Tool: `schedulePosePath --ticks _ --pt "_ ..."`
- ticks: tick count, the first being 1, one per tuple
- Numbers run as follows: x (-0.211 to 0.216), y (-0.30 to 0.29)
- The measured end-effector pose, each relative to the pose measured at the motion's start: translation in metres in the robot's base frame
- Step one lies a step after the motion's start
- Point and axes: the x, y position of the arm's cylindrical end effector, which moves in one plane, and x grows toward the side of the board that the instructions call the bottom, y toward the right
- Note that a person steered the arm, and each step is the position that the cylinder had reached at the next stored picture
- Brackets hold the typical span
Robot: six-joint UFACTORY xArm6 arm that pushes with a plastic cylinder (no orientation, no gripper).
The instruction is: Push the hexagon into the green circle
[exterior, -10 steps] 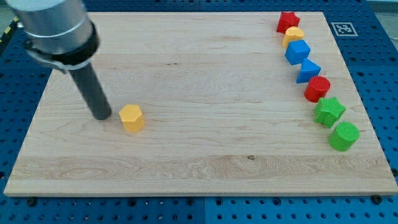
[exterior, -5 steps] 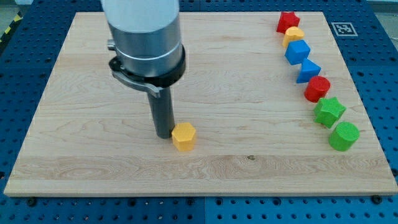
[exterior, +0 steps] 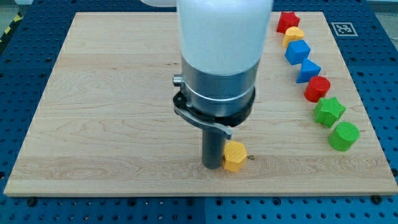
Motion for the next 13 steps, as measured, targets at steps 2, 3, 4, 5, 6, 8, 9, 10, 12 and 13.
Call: schedulePosePath --ticks 2,3,4,5,6,8,9,10,12,13 --pt "0.002 0.025" --pt "0.002 0.025" --pt "-0.002 0.025" --pt "-0.009 0.025" --pt "-0.009 0.027" --pt "-0.010 0.068" --pt "-0.010 0.100" --pt "-0.010 0.130" --pt "-0.010 0.169" --pt "-0.008 0.170"
